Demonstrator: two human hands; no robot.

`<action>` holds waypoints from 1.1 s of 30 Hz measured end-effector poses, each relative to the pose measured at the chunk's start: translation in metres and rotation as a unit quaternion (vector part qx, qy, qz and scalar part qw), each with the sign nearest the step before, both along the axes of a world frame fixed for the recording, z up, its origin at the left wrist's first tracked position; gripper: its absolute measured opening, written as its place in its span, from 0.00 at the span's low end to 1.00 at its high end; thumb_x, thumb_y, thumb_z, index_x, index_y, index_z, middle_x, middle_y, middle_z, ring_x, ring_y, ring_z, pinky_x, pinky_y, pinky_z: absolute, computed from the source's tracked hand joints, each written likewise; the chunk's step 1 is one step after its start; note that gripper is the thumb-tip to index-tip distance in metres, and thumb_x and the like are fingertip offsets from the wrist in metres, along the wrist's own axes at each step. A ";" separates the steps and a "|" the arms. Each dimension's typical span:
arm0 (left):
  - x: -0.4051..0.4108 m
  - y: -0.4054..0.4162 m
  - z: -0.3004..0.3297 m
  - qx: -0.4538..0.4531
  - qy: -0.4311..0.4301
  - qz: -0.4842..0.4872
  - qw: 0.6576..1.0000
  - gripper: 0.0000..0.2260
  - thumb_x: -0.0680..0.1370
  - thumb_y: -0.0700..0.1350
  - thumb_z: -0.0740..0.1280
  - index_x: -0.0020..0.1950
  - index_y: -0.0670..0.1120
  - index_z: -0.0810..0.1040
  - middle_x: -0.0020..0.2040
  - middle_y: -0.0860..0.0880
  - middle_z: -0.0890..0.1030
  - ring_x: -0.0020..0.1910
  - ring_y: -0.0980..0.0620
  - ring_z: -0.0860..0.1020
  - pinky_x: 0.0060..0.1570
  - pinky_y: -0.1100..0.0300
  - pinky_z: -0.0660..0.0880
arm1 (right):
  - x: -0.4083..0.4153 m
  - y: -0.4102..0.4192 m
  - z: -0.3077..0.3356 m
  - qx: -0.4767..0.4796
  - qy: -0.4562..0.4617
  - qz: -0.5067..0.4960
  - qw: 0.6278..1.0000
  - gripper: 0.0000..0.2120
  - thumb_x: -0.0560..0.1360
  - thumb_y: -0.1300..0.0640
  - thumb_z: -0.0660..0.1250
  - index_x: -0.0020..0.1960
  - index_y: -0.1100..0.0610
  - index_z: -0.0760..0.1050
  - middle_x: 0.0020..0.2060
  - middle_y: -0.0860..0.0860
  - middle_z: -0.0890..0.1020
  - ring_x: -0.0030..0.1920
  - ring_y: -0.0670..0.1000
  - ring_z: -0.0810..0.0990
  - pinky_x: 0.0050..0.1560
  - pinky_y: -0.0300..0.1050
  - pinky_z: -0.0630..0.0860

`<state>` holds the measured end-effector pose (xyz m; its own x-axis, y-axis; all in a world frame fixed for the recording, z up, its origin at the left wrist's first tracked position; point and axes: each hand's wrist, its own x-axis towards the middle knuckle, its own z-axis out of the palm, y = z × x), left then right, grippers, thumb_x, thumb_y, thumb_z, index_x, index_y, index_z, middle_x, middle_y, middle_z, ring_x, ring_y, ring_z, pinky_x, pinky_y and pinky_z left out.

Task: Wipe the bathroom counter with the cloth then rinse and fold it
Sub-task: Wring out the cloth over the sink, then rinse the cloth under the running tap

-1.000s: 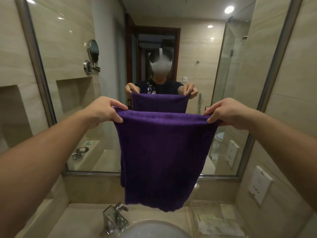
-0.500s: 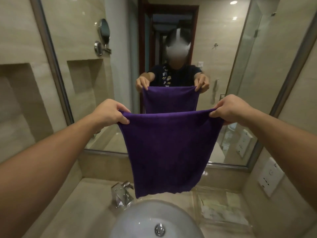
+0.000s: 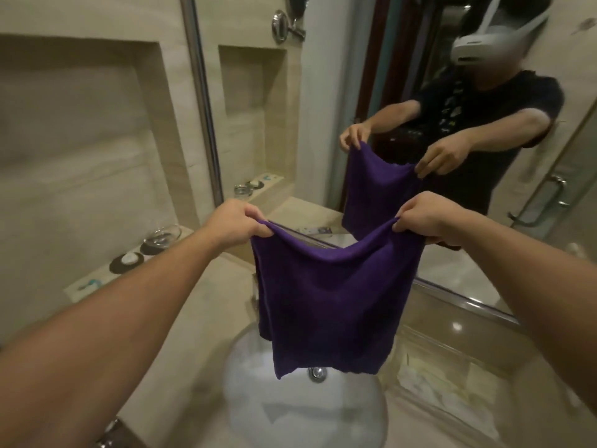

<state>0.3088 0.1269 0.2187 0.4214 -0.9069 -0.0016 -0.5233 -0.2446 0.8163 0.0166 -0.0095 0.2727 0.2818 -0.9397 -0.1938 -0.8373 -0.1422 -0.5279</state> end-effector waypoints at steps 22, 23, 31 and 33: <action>0.025 0.021 -0.240 0.083 0.151 0.215 0.961 0.07 0.70 0.36 0.75 0.41 0.49 0.85 0.38 0.50 0.84 0.41 0.48 0.82 0.50 0.49 0.80 | 0.114 -0.023 -0.279 0.220 0.006 0.137 0.966 0.06 0.76 0.59 0.70 0.41 0.53 0.81 0.35 0.53 0.81 0.35 0.51 0.77 0.32 0.41 0.73; 0.030 0.020 -0.250 0.090 0.155 0.218 0.959 0.07 0.70 0.37 0.74 0.40 0.49 0.85 0.37 0.50 0.84 0.39 0.49 0.81 0.49 0.50 0.80 | 0.119 -0.027 -0.287 0.227 0.002 0.127 0.965 0.06 0.76 0.59 0.69 0.41 0.53 0.81 0.39 0.55 0.83 0.37 0.52 0.78 0.34 0.42 0.74; 0.039 0.025 -0.331 0.191 0.178 0.221 0.940 0.06 0.72 0.36 0.73 0.38 0.45 0.85 0.36 0.45 0.85 0.35 0.49 0.81 0.40 0.55 0.79 | 0.188 -0.049 -0.334 0.260 -0.089 0.114 0.955 0.13 0.80 0.60 0.62 0.61 0.54 0.82 0.53 0.56 0.83 0.46 0.54 0.80 0.39 0.44 0.75; 0.038 0.023 -0.346 0.203 0.186 0.219 0.936 0.07 0.72 0.36 0.73 0.37 0.47 0.85 0.33 0.50 0.84 0.35 0.50 0.80 0.42 0.55 0.78 | 0.203 -0.052 -0.344 0.256 -0.101 0.121 0.954 0.19 0.79 0.62 0.59 0.67 0.53 0.79 0.57 0.53 0.82 0.51 0.55 0.82 0.40 0.44 0.76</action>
